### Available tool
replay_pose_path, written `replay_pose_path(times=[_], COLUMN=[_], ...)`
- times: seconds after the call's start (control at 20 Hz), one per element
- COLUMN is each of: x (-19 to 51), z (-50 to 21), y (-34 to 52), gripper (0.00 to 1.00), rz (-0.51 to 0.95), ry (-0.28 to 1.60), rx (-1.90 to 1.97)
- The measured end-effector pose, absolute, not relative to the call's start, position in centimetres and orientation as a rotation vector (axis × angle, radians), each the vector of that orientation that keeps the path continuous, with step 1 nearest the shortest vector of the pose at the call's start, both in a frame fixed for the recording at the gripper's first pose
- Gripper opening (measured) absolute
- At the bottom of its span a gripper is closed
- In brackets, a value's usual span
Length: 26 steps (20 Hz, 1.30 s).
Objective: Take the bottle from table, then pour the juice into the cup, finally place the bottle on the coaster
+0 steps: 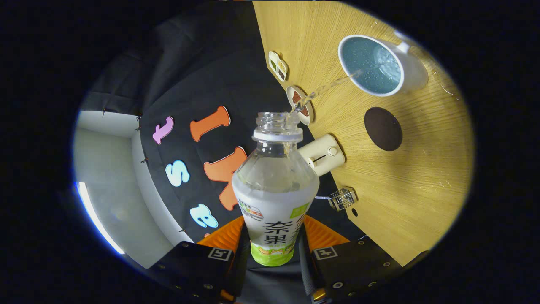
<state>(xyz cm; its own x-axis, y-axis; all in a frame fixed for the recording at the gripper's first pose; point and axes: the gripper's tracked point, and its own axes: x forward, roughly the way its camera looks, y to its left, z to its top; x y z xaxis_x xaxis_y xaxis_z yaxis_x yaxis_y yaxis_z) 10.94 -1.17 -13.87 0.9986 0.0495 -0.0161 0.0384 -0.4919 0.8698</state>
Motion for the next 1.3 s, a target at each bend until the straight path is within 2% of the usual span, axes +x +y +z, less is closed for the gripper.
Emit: replay_pose_path(times=[1.3], x=[10.9], z=[-13.1], y=[-3.5], gripper=[0.55], rz=[-0.001], ry=[-0.047], rx=[2.249])
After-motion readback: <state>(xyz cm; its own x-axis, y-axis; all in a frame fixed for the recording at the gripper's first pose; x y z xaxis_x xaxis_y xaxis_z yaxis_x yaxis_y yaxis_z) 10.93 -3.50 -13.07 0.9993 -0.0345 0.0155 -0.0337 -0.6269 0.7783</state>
